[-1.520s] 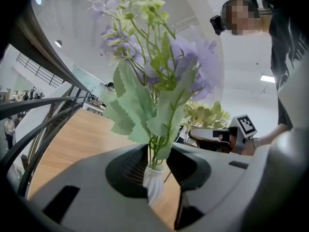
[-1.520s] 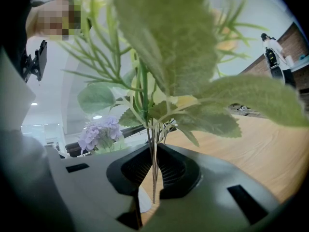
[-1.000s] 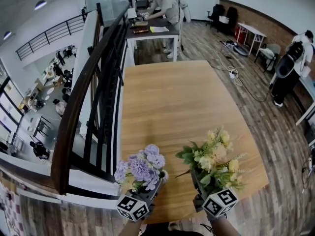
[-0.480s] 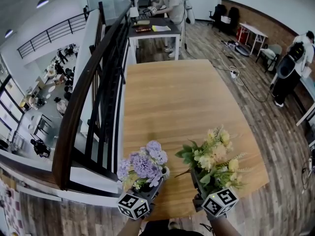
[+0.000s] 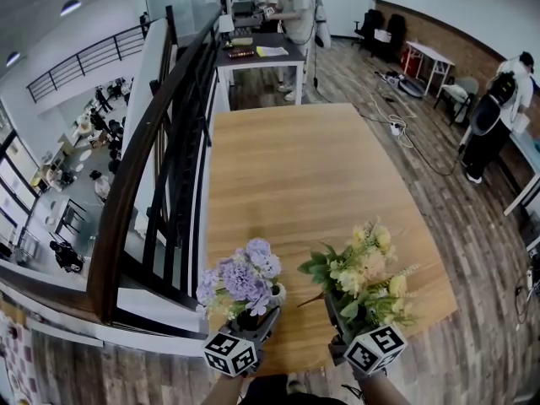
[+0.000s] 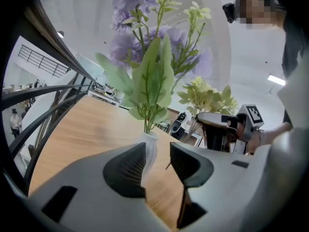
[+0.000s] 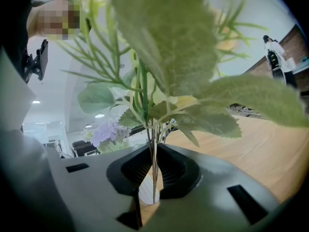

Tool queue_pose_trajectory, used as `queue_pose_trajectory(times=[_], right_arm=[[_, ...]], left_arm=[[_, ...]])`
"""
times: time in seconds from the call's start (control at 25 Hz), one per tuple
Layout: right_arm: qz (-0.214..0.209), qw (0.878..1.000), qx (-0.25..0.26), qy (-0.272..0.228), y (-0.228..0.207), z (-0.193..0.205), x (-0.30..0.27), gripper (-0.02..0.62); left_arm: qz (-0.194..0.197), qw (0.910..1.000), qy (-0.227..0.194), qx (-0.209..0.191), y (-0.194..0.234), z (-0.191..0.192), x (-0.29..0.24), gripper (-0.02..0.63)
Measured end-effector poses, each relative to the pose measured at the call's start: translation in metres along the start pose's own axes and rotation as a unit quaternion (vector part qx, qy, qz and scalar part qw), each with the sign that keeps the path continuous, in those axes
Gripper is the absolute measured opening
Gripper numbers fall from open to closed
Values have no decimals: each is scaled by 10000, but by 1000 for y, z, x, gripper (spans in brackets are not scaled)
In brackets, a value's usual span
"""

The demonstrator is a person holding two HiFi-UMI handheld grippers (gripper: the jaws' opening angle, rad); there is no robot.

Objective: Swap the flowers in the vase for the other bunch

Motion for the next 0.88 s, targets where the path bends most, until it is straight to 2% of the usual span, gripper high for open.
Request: queue_pose_trajectory(times=[0.12, 0.2, 0.28, 0.36, 0.56, 0.88], right_arm=[[-5, 10000, 0, -12, -1, -5, 0, 54], [-24, 10000, -5, -16, 2, -8, 1, 54], [-65, 10000, -2, -22, 5, -9, 4, 53], [-120, 9999, 11, -34, 8, -8, 7, 54], [-287, 9995, 44, -76, 22, -8, 11, 54], [-555, 9983, 128, -122, 45, -9, 36, 54]], left_arm=[[12, 10000, -77, -20, -5, -7, 1, 153], [0, 9999, -162, -59, -9, -12, 5, 121], [-30, 9995, -281, -107, -13, -15, 10, 56], [-24, 9992, -380, -148, -18, -16, 15, 28], [-10, 9985, -517, -197, -27, -18, 30, 15], [-209, 9966, -781, -179, -51, -11, 64, 15]])
Point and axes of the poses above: the fingertips, and each gripper's own axes: x backward along the fingers, y to its left, z out of its underside, the point moved 3 cm from there along x, backward along the fingers, and after that the axes turned 6 degrees about x, right-handed, at the moved point
